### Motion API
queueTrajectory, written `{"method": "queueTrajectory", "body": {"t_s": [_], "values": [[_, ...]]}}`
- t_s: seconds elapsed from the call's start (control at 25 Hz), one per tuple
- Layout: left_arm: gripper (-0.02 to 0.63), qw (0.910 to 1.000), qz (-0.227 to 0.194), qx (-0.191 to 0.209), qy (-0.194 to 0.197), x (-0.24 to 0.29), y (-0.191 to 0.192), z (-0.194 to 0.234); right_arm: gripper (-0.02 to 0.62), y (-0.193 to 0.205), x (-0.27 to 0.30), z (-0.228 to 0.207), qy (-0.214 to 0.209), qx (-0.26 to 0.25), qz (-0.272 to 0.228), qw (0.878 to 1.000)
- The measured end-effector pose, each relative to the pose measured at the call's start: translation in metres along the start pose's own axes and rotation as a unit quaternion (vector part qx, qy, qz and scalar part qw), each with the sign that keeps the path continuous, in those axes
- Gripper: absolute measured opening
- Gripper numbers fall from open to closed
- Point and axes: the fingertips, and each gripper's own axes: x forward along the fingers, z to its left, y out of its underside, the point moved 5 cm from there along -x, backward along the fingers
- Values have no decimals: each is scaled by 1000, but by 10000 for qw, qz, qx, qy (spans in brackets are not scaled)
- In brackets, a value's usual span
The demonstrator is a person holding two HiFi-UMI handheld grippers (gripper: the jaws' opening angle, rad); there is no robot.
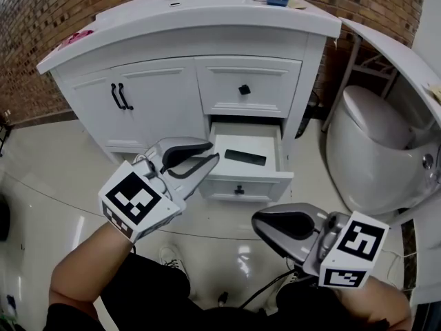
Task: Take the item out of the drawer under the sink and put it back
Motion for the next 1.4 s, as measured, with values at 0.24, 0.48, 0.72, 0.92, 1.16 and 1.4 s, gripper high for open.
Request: {"method": "queueTrajectory", "body": {"t_s": [0.24, 0.48, 0.72, 0.92, 1.16, 1.4], "values": [[131, 9957, 706, 583, 106, 39, 13, 33, 8, -5, -4, 5, -88, -56, -88, 9999], [132, 9863, 1258, 960, 464, 97, 49, 42, 8, -4, -5, 2, -159, -40, -53, 9999], [144, 9675, 1861, 1286, 1133, 148, 95, 36, 8, 1, -7, -2, -238, 3, 42, 9997], [193, 9389, 2590, 1473, 1724, 182, 138, 32, 8, 3, -9, -6, -341, -3, 66, 9994], [201, 9125, 2910, 1640, 2360, 213, 161, 27, 8, 6, -10, -15, -318, 109, 103, 9994], [201, 8728, 3384, 1873, 2977, 233, 195, 24, 8, 9, -9, -22, -402, 229, 154, 9988]]}}
